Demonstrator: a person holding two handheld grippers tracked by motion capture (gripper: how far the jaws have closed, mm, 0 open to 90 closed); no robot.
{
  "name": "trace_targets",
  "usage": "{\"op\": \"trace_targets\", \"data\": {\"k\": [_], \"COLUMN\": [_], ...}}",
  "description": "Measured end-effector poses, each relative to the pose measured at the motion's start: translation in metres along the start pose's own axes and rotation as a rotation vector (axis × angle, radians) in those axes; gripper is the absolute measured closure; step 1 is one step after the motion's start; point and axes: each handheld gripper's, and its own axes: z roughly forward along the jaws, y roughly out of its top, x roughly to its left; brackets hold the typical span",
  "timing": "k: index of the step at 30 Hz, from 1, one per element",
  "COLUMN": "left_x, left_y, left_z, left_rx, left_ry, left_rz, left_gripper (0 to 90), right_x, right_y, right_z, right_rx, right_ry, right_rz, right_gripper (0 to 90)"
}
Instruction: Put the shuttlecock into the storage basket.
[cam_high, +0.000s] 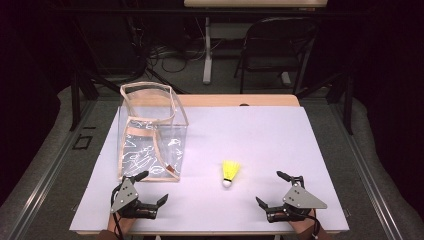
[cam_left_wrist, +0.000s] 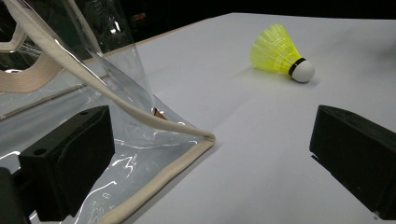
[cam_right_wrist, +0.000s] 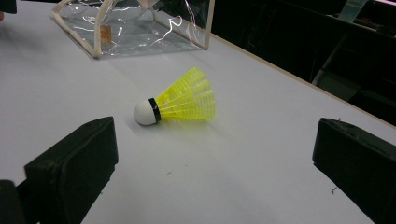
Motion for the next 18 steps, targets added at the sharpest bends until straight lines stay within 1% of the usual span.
{"op": "trace_targets", "data": {"k": [6,9,13,14,18], "left_x": [0.0001,0.0003,-0.0002,0.0001,-0.0002], "left_y": [0.0000,-0.0002,0.0005,0.0004,0.0004], "left_z": [0.0018,0.0027,0.0036,0.0046,0.0050], "left_rx": [0.006,0.010,0.005,0.014,0.013], "left_ry": [-0.006,-0.009,-0.014,-0.017,-0.022], "left_rz": [0.002,0.003,0.007,0.010,0.011], "left_gripper": [0.0,0.0,0.0,0.0,0.0], "right_x": [-0.0010,-0.0009,-0.0006,-0.0012,-0.0024], "right_y": [-0.0009,-0.0013,-0.0008,-0.0010,-0.0011], "right_z": [0.0016,0.0032,0.0051,0.0057,0.0086], "right_rx": [0.011,0.027,0.039,0.045,0.061], "right_ry": [0.007,0.012,0.012,0.014,0.015], "right_rz": [0.007,0.013,0.007,0.007,0.017], "right_gripper": [0.0,0.0,0.0,0.0,0.0]}}
